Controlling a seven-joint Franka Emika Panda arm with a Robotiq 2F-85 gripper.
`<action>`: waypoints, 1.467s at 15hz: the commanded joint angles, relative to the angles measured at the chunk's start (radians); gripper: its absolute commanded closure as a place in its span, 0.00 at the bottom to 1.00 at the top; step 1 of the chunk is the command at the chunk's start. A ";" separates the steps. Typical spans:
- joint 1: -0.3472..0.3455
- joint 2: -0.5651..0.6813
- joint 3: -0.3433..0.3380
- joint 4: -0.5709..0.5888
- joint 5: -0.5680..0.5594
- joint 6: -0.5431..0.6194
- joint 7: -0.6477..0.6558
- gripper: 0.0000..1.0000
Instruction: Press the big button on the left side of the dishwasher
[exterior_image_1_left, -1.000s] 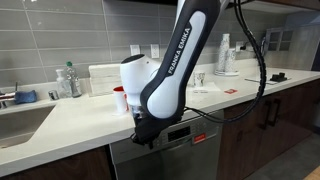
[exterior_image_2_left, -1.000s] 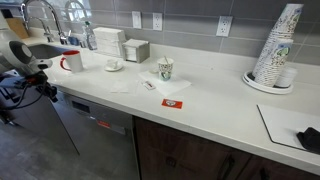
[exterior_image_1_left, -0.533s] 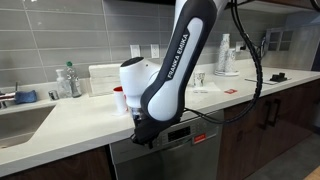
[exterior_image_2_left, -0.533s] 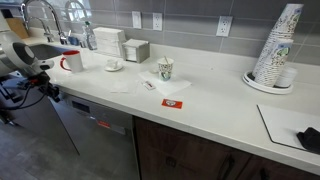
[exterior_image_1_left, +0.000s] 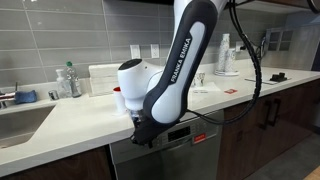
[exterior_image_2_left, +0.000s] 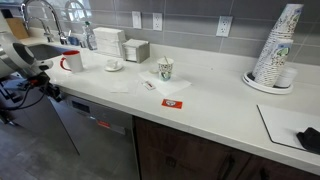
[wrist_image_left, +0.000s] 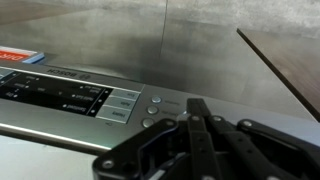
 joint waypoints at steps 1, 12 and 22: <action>0.039 0.020 -0.044 0.019 -0.109 0.037 0.108 1.00; 0.130 0.065 -0.103 0.053 -0.538 -0.027 0.499 1.00; -0.030 0.089 0.099 0.087 -0.690 -0.195 0.614 1.00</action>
